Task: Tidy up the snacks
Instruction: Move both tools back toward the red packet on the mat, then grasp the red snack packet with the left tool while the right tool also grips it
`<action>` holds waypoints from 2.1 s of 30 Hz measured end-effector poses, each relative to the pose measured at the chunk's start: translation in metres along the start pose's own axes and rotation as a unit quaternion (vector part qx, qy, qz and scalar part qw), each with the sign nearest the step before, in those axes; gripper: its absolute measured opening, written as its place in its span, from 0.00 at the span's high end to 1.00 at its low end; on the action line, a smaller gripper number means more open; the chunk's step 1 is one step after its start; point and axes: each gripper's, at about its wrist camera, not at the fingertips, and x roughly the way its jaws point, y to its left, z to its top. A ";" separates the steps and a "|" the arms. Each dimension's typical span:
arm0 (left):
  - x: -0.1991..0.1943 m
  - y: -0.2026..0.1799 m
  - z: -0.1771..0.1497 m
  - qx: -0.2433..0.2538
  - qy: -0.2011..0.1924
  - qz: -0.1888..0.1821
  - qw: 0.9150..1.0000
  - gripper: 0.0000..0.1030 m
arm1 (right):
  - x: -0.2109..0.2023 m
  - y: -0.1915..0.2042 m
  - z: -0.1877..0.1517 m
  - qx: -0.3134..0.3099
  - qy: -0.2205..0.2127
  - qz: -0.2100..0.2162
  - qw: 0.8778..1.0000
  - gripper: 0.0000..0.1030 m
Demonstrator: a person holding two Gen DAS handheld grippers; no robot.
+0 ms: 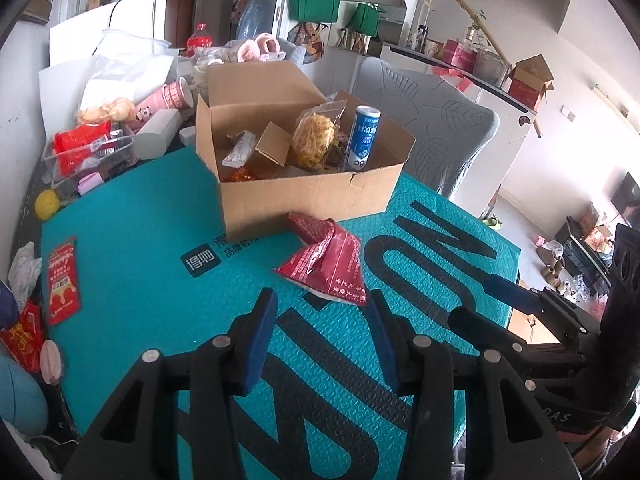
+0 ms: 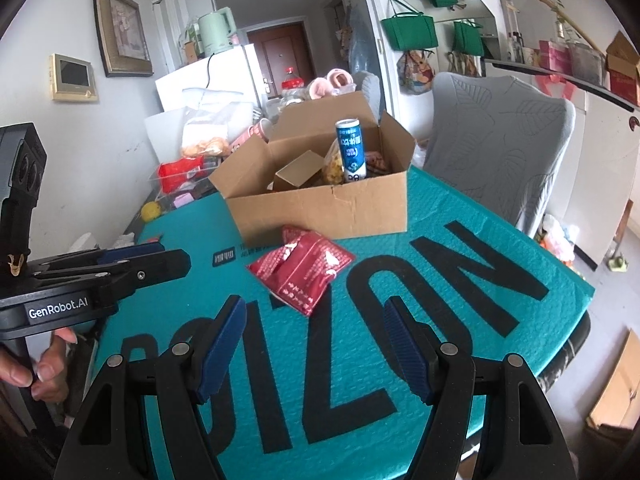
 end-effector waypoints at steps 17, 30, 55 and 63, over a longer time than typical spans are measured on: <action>0.071 0.019 0.021 -0.015 0.047 0.017 0.999 0.56 | 0.087 -0.017 0.008 0.007 0.075 0.037 0.996 0.31; 0.128 0.027 0.032 -0.018 0.108 -0.021 0.994 0.56 | 0.132 -0.023 0.011 0.011 0.116 0.065 0.991 0.30; 0.114 0.006 0.008 -0.003 0.119 -0.038 0.992 0.61 | 0.118 -0.010 -0.002 -0.028 0.118 0.086 0.989 0.59; 0.090 -0.006 -0.022 -0.003 0.130 -0.047 0.990 0.61 | 0.092 -0.008 -0.028 -0.023 0.130 0.096 0.987 0.60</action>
